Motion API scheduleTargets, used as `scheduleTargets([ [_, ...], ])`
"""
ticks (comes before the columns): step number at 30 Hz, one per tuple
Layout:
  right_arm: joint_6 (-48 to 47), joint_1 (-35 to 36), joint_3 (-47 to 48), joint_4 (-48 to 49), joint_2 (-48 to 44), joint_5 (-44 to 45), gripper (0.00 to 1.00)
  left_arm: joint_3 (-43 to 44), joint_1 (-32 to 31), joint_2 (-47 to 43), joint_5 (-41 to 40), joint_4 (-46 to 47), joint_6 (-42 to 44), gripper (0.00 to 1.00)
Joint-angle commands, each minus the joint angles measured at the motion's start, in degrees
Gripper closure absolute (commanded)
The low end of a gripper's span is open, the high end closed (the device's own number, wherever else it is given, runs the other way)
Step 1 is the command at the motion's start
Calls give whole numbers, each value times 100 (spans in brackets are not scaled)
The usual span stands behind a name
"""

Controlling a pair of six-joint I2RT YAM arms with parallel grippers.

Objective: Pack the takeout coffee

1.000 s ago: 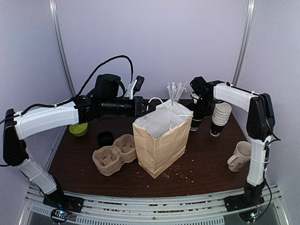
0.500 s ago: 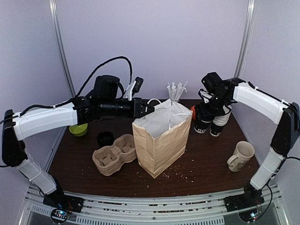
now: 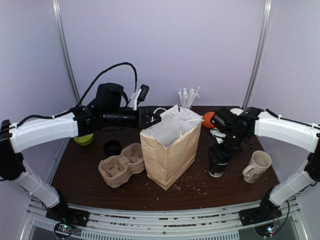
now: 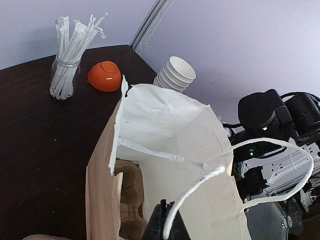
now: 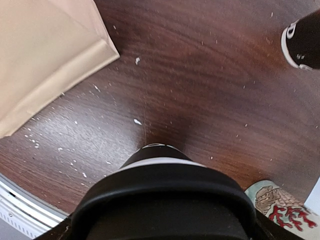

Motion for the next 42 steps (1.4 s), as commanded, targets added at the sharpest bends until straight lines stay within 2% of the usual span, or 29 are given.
scheduleTargets([
  [1, 323, 99, -380, 282, -256, 1, 17, -147, 29, -197, -75, 165, 77, 100],
  [8, 432, 279, -728, 491, -241, -110, 12, -302, 37, -251, -84, 224, 32, 100],
  [15, 494, 459, -691, 461, -326, -103, 0, -315, 31, -242, -75, 235, 36, 100],
  [28, 671, 682, -71, -138, -735, 109, 0, -346, 23, -285, -75, 235, 35, 100],
  [35, 855, 629, 156, -387, -945, 728, 0, -342, 28, -286, -62, 248, 44, 100],
  [38, 924, 612, 158, -300, -1054, 699, 10, -349, 23, -302, -62, 238, 34, 100],
  [42, 920, 604, 108, -269, -1030, 522, 36, -368, 28, -313, -75, 244, 31, 100],
])
